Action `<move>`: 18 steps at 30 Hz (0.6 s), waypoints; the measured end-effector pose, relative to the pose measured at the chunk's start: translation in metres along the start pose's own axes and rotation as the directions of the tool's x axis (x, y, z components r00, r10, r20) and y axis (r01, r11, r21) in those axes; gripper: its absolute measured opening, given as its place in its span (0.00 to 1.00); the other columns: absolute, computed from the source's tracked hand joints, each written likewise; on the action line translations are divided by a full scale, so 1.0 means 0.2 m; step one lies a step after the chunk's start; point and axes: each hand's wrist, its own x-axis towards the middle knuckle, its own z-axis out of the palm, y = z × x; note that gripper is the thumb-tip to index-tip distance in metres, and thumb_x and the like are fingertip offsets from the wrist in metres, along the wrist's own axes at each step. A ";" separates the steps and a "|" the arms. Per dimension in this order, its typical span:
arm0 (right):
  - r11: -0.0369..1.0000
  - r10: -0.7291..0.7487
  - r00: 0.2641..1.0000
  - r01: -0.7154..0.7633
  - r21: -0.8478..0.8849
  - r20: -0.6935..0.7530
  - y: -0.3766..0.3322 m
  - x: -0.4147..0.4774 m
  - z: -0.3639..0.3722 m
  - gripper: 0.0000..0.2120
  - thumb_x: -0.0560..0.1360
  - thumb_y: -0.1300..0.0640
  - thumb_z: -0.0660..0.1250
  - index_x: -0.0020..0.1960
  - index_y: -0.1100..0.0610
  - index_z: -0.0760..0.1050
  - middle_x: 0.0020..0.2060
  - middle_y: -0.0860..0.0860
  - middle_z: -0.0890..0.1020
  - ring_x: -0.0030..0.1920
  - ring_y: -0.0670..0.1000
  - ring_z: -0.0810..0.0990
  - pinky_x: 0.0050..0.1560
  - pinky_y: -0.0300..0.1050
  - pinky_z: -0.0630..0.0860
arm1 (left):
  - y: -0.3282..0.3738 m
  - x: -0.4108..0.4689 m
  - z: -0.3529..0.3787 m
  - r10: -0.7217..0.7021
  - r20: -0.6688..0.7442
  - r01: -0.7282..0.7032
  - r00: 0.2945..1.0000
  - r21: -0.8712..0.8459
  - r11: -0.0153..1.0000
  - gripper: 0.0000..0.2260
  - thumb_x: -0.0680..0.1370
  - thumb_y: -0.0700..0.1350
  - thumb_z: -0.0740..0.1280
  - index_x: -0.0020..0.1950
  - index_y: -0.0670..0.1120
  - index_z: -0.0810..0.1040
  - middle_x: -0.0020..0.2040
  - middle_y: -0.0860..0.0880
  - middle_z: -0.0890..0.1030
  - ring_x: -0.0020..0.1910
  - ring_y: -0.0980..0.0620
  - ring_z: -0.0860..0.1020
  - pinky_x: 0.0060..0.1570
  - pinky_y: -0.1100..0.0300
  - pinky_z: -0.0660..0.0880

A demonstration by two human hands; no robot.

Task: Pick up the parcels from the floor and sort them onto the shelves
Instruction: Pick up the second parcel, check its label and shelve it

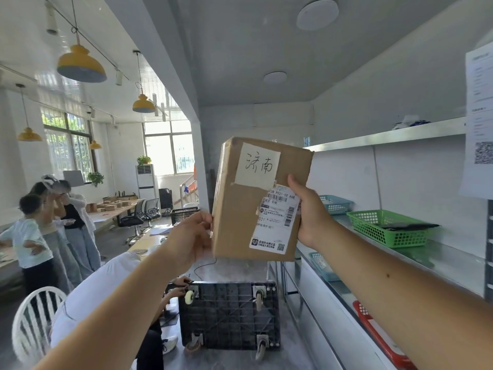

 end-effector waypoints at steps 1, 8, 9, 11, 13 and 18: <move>1.000 -0.002 1.000 0.002 -0.013 0.001 0.00 0.00 0.00 0.15 0.85 0.45 0.63 0.58 0.54 0.83 0.43 0.52 0.91 0.41 0.54 0.91 0.45 0.51 0.83 | 0.02 -0.01 0.02 -0.036 0.010 0.037 0.999 -0.031 0.999 0.05 0.82 0.40 0.61 0.54 0.43 0.75 0.62 0.36 0.75 0.50 0.37 0.80 0.49 0.42 0.86; 0.998 -0.021 1.000 0.020 -0.052 -0.018 0.00 -0.01 0.07 0.37 0.75 0.33 0.67 0.74 0.57 0.78 0.61 0.60 0.88 0.57 0.61 0.89 0.56 0.58 0.84 | 0.05 -0.01 0.12 -0.165 -0.008 0.164 0.986 0.137 0.977 0.46 0.63 0.82 0.66 0.68 0.51 0.82 0.69 0.38 0.83 0.67 0.34 0.83 0.63 0.29 0.79; 0.998 -0.029 0.999 0.027 -0.063 -0.036 0.00 -0.01 0.07 0.39 0.74 0.29 0.66 0.73 0.56 0.80 0.63 0.60 0.87 0.61 0.62 0.87 0.62 0.61 0.82 | 0.05 0.00 0.11 -0.163 0.018 0.160 0.987 0.119 0.980 0.51 0.57 0.83 0.70 0.71 0.51 0.82 0.71 0.38 0.82 0.68 0.34 0.82 0.67 0.29 0.76; 0.994 -0.051 0.996 0.043 -0.099 -0.077 0.01 0.00 0.07 0.41 0.73 0.22 0.62 0.71 0.51 0.82 0.67 0.59 0.85 0.68 0.63 0.84 0.72 0.66 0.76 | 0.04 0.02 0.10 -0.115 0.011 0.114 0.993 0.077 0.990 0.50 0.60 0.84 0.68 0.73 0.54 0.82 0.75 0.39 0.79 0.71 0.36 0.80 0.73 0.31 0.72; 0.990 -0.073 0.989 0.056 -0.127 -0.129 0.01 0.01 0.06 0.39 0.74 0.23 0.58 0.71 0.48 0.82 0.67 0.57 0.85 0.70 0.62 0.83 0.74 0.66 0.73 | 0.05 0.00 0.14 -0.049 -0.025 0.051 0.998 0.068 0.996 0.41 0.71 0.81 0.59 0.71 0.55 0.83 0.70 0.42 0.84 0.68 0.39 0.83 0.70 0.37 0.77; 0.981 -0.091 0.980 0.058 -0.186 -0.178 0.02 -0.03 0.08 0.41 0.69 0.24 0.64 0.70 0.51 0.83 0.67 0.58 0.86 0.69 0.62 0.83 0.77 0.66 0.71 | 0.06 0.01 0.19 0.024 -0.026 -0.024 0.999 0.000 1.000 0.34 0.78 0.77 0.55 0.67 0.56 0.85 0.60 0.45 0.89 0.54 0.41 0.89 0.56 0.39 0.84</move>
